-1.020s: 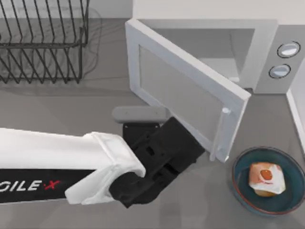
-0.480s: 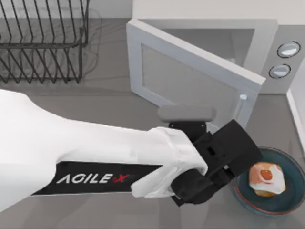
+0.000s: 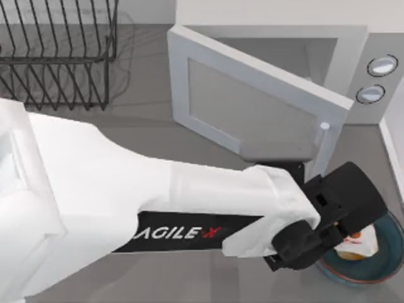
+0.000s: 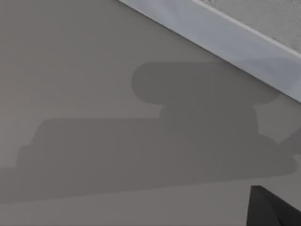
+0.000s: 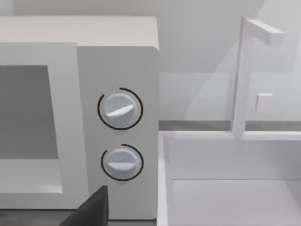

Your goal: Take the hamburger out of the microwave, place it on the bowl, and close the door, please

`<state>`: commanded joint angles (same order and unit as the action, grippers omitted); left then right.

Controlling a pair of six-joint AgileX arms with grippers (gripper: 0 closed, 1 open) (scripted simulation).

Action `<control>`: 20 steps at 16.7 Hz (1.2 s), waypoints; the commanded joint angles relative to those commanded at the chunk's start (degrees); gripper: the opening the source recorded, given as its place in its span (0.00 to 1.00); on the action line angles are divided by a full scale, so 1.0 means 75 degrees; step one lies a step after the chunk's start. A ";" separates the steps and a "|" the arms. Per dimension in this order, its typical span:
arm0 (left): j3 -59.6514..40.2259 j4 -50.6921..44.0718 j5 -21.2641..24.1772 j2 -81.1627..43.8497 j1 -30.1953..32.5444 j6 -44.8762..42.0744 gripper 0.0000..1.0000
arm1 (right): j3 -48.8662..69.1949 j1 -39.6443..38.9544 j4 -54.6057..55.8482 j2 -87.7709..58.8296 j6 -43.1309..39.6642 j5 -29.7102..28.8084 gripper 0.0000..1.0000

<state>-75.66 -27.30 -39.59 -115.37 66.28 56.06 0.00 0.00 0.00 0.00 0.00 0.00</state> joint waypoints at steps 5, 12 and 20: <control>-0.2160 -0.1015 -0.0136 -0.1248 0.0393 0.0468 0.00 | 0.0000 0.0000 0.0000 0.0000 0.0000 0.0000 1.00; -0.2592 -0.1273 -0.0147 -0.1530 0.0439 0.0576 0.00 | 0.0000 0.0000 0.0000 0.0000 0.0000 0.0000 1.00; -0.4227 -0.0790 0.0410 -0.2683 -0.0825 -0.0936 0.00 | 0.0000 0.0000 0.0000 0.0000 0.0000 0.0000 1.00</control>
<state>-107.36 -33.22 -36.52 -135.49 60.09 49.04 0.00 0.00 0.00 0.00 0.00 0.00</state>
